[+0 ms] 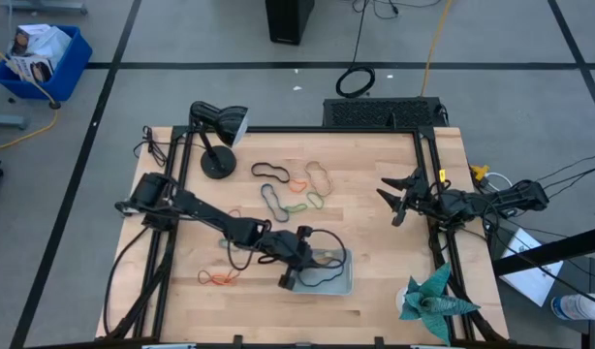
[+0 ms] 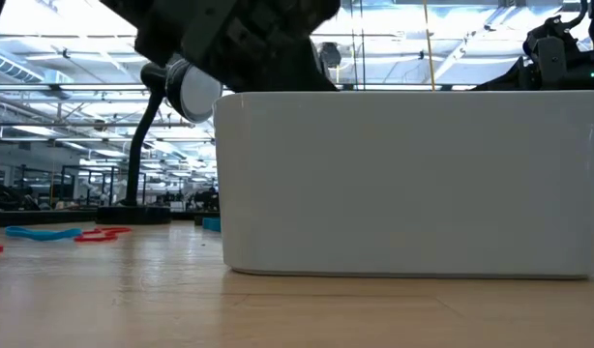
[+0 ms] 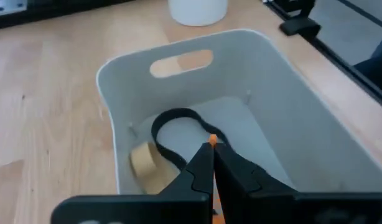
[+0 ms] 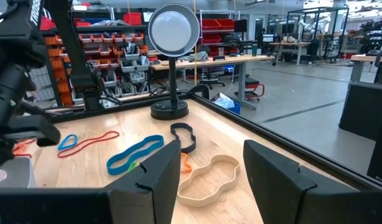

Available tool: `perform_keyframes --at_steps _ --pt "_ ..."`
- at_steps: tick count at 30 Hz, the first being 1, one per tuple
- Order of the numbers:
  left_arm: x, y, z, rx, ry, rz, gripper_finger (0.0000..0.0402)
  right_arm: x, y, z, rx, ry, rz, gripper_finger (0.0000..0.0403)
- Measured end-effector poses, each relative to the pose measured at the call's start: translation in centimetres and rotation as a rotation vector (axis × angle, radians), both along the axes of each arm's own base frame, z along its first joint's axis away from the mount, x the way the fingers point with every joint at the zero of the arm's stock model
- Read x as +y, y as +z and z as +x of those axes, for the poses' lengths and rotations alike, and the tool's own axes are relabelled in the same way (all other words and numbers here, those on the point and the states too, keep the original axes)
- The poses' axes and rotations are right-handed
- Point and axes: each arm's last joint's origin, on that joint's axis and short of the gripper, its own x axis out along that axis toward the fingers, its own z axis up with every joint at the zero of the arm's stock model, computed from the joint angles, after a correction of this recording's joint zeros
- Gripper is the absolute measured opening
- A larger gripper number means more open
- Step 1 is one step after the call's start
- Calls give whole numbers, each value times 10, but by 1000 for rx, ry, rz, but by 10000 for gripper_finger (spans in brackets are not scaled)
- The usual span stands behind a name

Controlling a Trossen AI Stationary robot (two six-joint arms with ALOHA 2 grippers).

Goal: Pick and place rubber bands into bin
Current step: Put the bottom orange rubber band into the gray bin

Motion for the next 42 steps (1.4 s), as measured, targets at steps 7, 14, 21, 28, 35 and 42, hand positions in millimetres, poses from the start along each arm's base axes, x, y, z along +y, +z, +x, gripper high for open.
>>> perform_keyframes --at_steps 7,14,21,28,35,42 --pt "2 -5 1 13 6 0 7 0 0 0 3 0 0 169" --pt "2 -4 2 3 18 4 43 0 0 0 4 0 -1 169" --pt "2 -4 2 6 31 -11 53 0 0 0 4 0 -1 169" --pt "2 -1 3 -12 46 -41 56 0 0 0 4 1 -1 169" --pt "4 -2 4 -6 57 -47 94 0 0 0 4 0 -1 169" --pt "4 -2 3 -4 57 -43 148 0 0 0 4 0 -1 169"
